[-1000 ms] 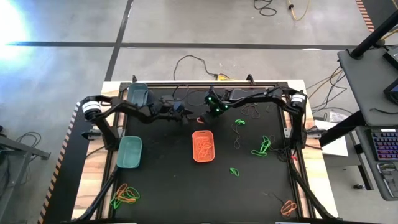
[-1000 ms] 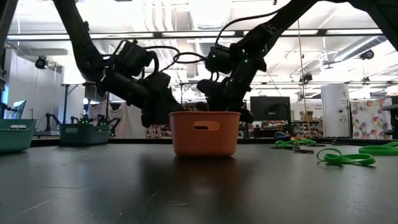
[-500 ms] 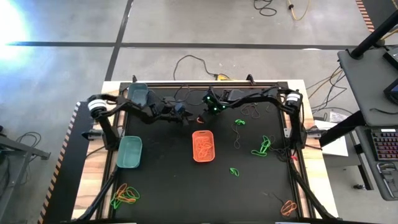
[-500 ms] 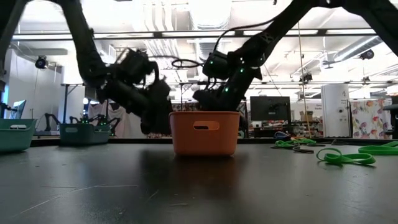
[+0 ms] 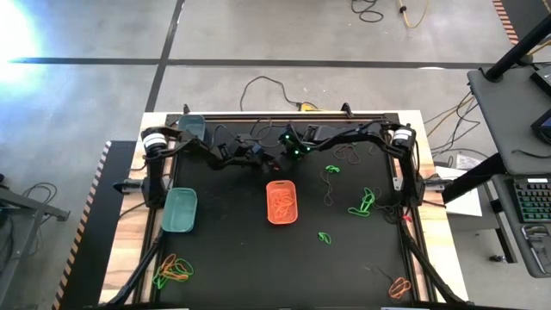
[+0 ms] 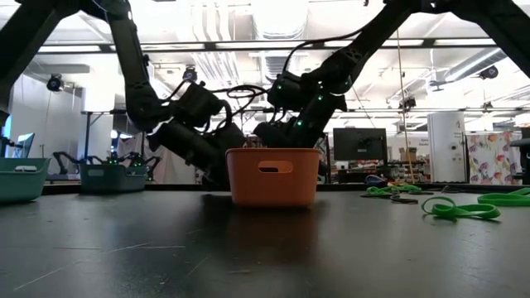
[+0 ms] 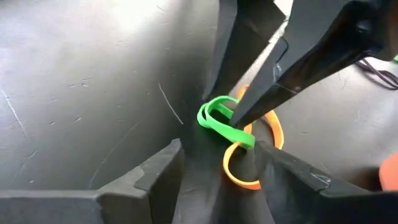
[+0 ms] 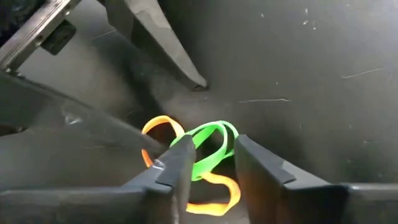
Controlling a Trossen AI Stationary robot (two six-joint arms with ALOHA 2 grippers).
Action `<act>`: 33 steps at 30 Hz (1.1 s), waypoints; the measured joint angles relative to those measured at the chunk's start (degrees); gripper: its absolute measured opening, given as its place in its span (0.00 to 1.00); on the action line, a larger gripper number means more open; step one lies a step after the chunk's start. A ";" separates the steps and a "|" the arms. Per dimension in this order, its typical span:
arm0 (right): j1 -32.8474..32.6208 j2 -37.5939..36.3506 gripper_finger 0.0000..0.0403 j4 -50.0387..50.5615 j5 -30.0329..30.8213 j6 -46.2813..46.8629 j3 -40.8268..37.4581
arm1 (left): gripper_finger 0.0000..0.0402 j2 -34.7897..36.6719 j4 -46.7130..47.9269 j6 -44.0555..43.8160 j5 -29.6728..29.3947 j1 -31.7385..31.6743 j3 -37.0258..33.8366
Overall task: Sort rubber bands into baskets
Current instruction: Put the green rubber band into the light sea green bin
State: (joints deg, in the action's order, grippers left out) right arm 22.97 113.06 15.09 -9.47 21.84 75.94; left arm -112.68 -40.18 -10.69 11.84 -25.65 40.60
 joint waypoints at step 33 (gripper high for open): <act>-1.11 -2.59 0.02 14.31 -7.09 0.60 6.63 | 0.19 -1.99 2.11 3.02 -11.04 4.61 -1.05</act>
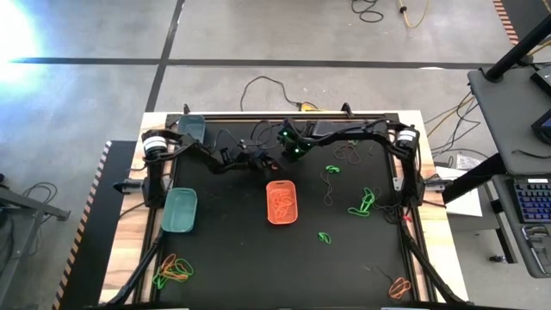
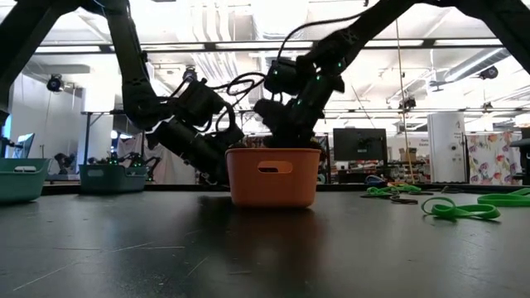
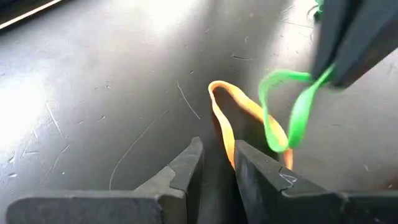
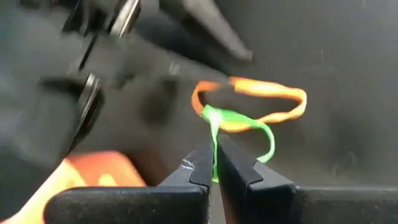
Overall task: Sort rubber bands into baskets
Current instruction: Put the green rubber band into the light sea green bin
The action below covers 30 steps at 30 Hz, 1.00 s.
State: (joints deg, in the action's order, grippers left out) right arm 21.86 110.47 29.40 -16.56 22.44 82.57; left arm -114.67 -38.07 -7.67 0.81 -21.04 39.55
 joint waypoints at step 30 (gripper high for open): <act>-14.94 -17.46 0.02 0.10 9.94 8.49 0.71 | 0.47 32.91 10.69 -2.38 11.07 0.33 -9.11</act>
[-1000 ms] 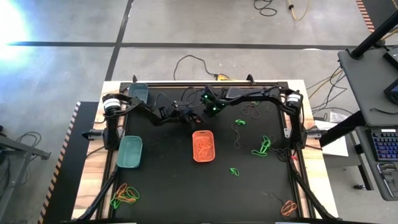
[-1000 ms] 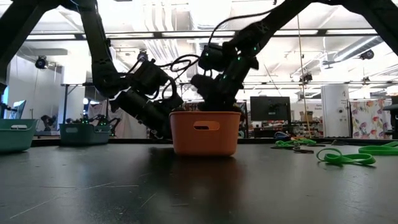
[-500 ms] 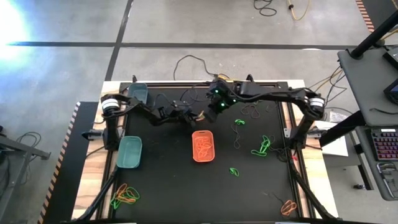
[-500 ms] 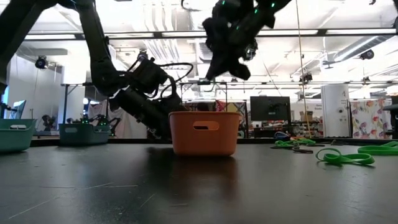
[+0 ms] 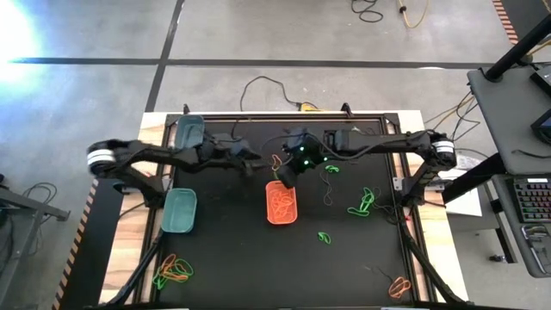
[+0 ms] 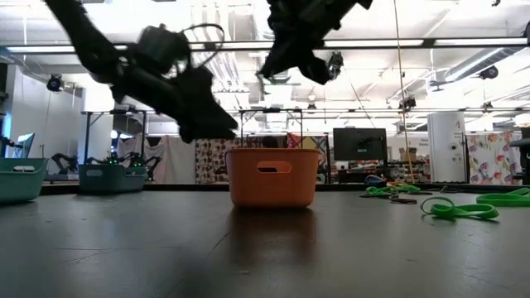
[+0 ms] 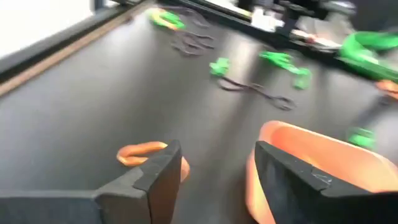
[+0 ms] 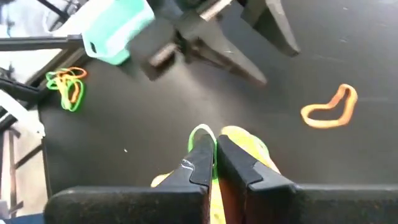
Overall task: Sort rubber bands into baskets
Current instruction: Put the green rubber band into the light sea green bin
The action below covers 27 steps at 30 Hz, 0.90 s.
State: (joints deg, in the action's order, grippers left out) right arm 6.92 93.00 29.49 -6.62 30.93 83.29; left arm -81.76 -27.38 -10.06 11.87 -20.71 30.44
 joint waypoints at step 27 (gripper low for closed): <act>-12.98 16.27 0.02 -20.87 5.99 -1.59 3.70 | 0.48 26.81 34.98 -12.28 0.83 29.50 0.57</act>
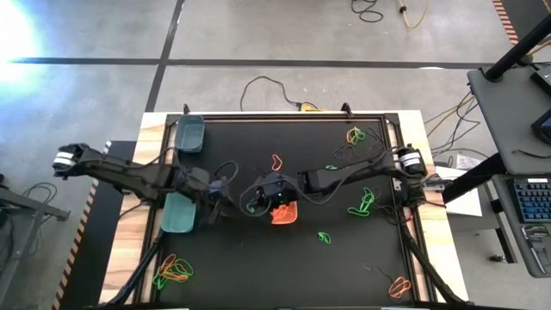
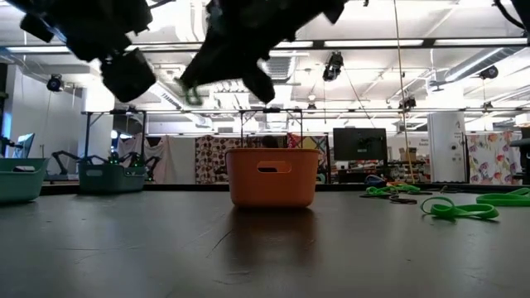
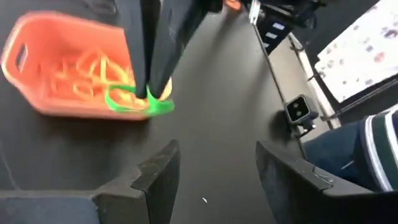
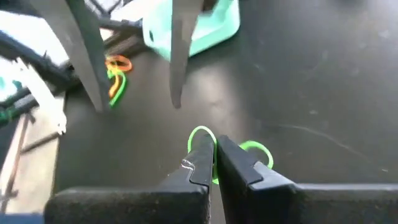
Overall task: Sort rubber bands into baskets
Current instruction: Put the green rubber band into the light sea green bin
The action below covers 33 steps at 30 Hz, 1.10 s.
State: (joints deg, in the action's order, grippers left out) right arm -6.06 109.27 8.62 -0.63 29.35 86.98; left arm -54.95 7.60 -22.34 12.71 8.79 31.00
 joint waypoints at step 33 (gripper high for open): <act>-17.33 11.75 0.07 9.86 5.24 -6.28 1.81 | 0.48 -21.85 -21.86 -23.66 -28.48 23.17 0.28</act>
State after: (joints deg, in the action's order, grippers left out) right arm -23.39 121.02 18.48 4.61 23.07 88.79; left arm -76.80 -14.26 -46.00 -15.77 31.96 31.29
